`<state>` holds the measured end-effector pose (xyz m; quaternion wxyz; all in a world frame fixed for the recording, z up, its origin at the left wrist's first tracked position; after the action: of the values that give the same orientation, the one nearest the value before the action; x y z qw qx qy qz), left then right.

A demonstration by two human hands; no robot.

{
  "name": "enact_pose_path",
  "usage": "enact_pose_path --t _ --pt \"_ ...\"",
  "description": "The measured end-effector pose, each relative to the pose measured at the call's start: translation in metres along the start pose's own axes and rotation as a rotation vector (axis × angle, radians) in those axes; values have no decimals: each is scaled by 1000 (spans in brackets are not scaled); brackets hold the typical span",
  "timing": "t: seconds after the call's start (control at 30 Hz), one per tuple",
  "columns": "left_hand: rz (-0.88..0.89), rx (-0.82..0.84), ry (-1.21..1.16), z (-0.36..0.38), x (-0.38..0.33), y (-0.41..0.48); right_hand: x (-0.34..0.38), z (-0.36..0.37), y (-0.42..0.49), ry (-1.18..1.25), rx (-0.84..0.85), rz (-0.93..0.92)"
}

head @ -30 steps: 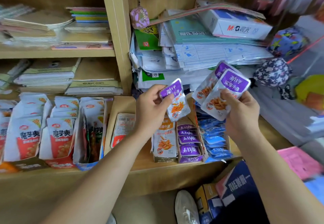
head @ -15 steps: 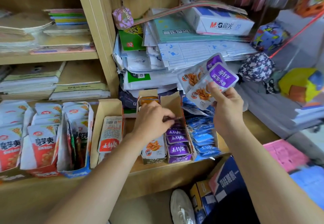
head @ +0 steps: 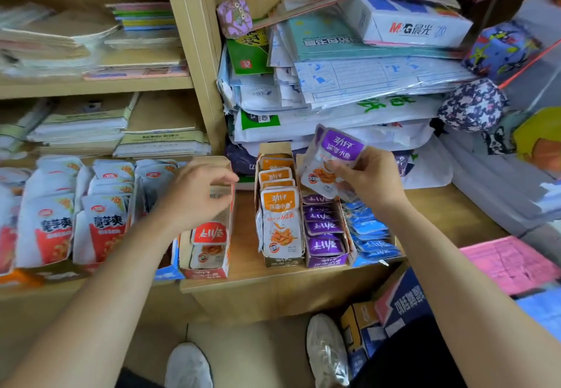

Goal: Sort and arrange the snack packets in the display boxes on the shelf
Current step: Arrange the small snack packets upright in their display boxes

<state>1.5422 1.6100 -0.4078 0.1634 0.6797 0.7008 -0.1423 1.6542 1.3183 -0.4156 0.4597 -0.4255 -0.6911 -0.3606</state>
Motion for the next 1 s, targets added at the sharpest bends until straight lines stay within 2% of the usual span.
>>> enact_pose_path --t 0.1,0.23,0.37,0.53,0.77,0.87,1.0 --pt "-83 122 220 6 28 -17 -5 -1 0 -211 5 -5" --pt "-78 214 333 18 44 -32 1 -4 -2 -333 -126 -62" --pt "-66 280 382 29 43 -32 -3 12 -4 -412 39 33" --pt "-34 222 422 42 32 -28 7 18 -10 -368 44 -3" --pt "124 50 290 53 5 -22 2 15 -12 -178 54 -12" --pt "77 17 265 55 -3 -18 -1 13 -11 -118 31 1" --pt "75 65 199 57 -12 -20 -1 14 -12 -311 96 3"
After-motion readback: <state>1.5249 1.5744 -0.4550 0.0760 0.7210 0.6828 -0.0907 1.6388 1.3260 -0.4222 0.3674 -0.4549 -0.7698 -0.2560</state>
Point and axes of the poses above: each hand's wrist, its own y-axis towards the middle knuckle, its own z-axis out of the palm, x = y × z, the point moved 4 cm from there along y, towards the middle knuckle, and after that the axes turned 13 degrees about x, right-handed, at the moved point
